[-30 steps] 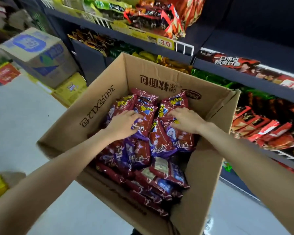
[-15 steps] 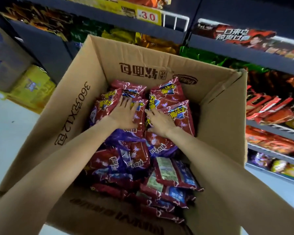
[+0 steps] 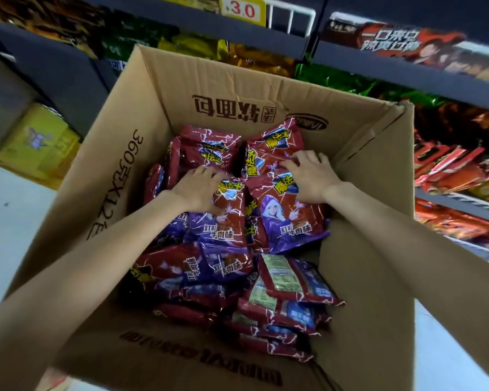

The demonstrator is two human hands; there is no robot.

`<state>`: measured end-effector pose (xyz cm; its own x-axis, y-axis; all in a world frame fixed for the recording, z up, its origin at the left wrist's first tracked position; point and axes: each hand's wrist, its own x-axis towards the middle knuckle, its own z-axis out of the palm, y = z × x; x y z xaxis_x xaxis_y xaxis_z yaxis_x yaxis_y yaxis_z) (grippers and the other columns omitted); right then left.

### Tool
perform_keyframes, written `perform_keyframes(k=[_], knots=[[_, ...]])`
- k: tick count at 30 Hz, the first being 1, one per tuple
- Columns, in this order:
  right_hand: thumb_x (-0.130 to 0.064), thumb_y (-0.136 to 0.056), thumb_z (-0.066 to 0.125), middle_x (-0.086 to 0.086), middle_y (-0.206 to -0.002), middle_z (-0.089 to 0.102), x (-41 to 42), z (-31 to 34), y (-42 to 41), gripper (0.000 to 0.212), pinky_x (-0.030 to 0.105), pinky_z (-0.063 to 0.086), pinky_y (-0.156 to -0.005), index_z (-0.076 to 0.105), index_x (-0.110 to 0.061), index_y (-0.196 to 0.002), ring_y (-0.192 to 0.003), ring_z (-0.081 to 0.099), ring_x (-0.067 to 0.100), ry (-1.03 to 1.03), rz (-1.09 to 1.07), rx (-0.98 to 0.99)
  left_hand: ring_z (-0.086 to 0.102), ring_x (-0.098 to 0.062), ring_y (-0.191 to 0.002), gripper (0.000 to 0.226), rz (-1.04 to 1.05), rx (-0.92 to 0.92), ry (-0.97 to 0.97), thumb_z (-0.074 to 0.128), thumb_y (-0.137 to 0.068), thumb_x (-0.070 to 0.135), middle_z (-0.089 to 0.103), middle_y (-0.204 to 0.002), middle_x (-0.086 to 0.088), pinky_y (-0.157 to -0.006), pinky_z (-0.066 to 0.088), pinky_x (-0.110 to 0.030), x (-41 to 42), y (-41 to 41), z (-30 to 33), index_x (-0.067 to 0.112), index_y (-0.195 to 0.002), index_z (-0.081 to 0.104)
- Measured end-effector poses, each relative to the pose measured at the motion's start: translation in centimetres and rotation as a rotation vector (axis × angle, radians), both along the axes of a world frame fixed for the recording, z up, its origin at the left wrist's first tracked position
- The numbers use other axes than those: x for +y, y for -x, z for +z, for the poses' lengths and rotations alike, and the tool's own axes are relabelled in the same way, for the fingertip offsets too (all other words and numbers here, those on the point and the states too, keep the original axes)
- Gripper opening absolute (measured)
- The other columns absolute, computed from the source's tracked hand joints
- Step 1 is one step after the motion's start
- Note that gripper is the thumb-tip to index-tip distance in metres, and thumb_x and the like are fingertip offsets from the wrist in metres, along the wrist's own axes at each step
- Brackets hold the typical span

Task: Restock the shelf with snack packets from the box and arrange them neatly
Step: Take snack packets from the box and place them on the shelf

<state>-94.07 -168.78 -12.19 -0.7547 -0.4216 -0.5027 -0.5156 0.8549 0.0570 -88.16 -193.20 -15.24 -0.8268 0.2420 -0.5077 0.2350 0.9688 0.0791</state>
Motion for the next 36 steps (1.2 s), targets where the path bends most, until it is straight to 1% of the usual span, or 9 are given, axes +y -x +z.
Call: perform_keyframes(k=[2, 5, 10, 14, 18, 24, 29, 32, 36], knots=[[-0.047, -0.081, 0.064, 0.012, -0.15, 0.024, -0.6, -0.1, 0.0, 0.087, 0.06, 0.009, -0.113, 0.017, -0.022, -0.149, -0.14, 0.018, 0.031, -0.02, 0.011, -0.076, 0.029, -0.029, -0.132, 0.094, -0.023, 0.013, 0.001, 0.066, -0.076, 0.056, 0.032, -0.143, -0.01, -0.108, 0.025, -0.042, 0.4, -0.2, 0.1, 0.021, -0.147, 0.017], [-0.071, -0.074, 0.058, 0.011, -0.146, 0.035, -1.4, 0.2, 0.2, 0.095, 0.064, 0.01, -0.109, 0.022, -0.021, -0.147, -0.135, 0.031, 0.032, -0.074, -0.005, -0.052, 0.032, -0.029, -0.132, 0.092, -0.03, 0.023, 0.013, 0.065, -0.078, 0.056, 0.034, -0.143, -0.01, -0.11, 0.025, -0.043, 0.9, -0.4, 0.3, 0.021, -0.148, 0.016], [-0.064, -0.07, 0.069, 0.005, -0.133, 0.052, -1.9, 1.1, 0.3, 0.082, 0.051, 0.026, -0.106, 0.044, -0.021, -0.136, -0.124, 0.046, 0.028, -0.114, -0.037, -0.083, 0.03, -0.028, -0.133, 0.081, -0.02, 0.017, 0.032, 0.058, -0.084, 0.054, 0.032, -0.147, -0.01, -0.109, 0.028, -0.041, 0.5, -0.3, 0.6, 0.02, -0.148, 0.021], [-0.057, -0.072, 0.071, 0.004, -0.139, 0.046, -1.5, 1.8, 0.1, 0.082, 0.046, 0.032, -0.103, 0.039, -0.025, -0.141, -0.128, 0.043, 0.027, -0.075, -0.043, -0.119, 0.023, -0.029, -0.137, 0.079, -0.02, -0.037, 0.042, 0.054, -0.085, 0.059, 0.024, -0.151, -0.008, -0.112, 0.022, -0.046, -0.4, -0.3, 0.4, 0.027, -0.148, 0.019], [-0.047, -0.079, 0.071, 0.004, -0.136, 0.051, -0.5, 2.8, -0.5, 0.071, 0.04, 0.043, -0.092, 0.039, -0.026, -0.138, -0.121, 0.05, 0.027, 0.042, -0.083, -0.118, 0.03, -0.03, -0.134, 0.081, -0.022, -0.06, 0.039, 0.053, -0.083, 0.061, 0.026, -0.151, -0.008, -0.109, 0.028, -0.044, -0.8, -0.7, 0.5, 0.028, -0.148, 0.018], [-0.036, -0.082, 0.071, 0.009, -0.122, 0.059, 1.2, 5.8, -1.9, 0.06, 0.038, 0.045, -0.085, 0.043, -0.025, -0.134, -0.11, 0.057, 0.032, 0.237, -0.189, 0.03, 0.039, -0.022, -0.123, 0.086, -0.056, 0.086, 0.019, 0.058, -0.078, 0.064, 0.045, -0.137, -0.004, -0.105, 0.025, -0.041, -0.9, -1.6, 1.8, 0.022, -0.146, 0.025], [-0.03, -0.083, 0.069, -0.002, -0.123, 0.059, 2.8, 7.7, -3.9, 0.049, 0.037, 0.045, -0.087, 0.053, -0.025, -0.129, -0.112, 0.056, 0.025, 0.394, -0.175, 0.195, 0.038, -0.019, -0.118, 0.072, -0.056, 0.07, 0.071, 0.042, -0.084, 0.069, 0.048, -0.127, -0.002, -0.102, 0.023, -0.041, 0.1, -1.6, 2.7, 0.02, -0.136, 0.046], [-0.029, -0.083, 0.069, -0.003, -0.116, 0.061, 3.3, 8.2, -5.0, 0.043, 0.035, 0.046, -0.082, 0.056, -0.025, -0.124, -0.107, 0.058, 0.025, 0.459, -0.171, 0.253, 0.034, -0.024, -0.128, 0.07, -0.082, 0.007, 0.077, 0.042, -0.086, 0.066, 0.039, -0.141, -0.004, -0.105, 0.029, -0.045, 0.1, -1.1, 3.2, 0.02, -0.139, 0.042], [-0.03, -0.082, 0.071, -0.001, -0.112, 0.063, 4.3, 9.0, -6.0, 0.043, 0.035, 0.047, -0.076, 0.057, -0.023, -0.122, -0.104, 0.059, 0.026, 0.536, -0.177, 0.337, 0.053, -0.023, -0.118, 0.074, -0.079, 0.013, 0.008, 0.046, -0.086, 0.065, 0.055, -0.132, -0.006, -0.099, 0.041, -0.039, 0.0, -1.4, 4.7, 0.02, -0.144, 0.032]])
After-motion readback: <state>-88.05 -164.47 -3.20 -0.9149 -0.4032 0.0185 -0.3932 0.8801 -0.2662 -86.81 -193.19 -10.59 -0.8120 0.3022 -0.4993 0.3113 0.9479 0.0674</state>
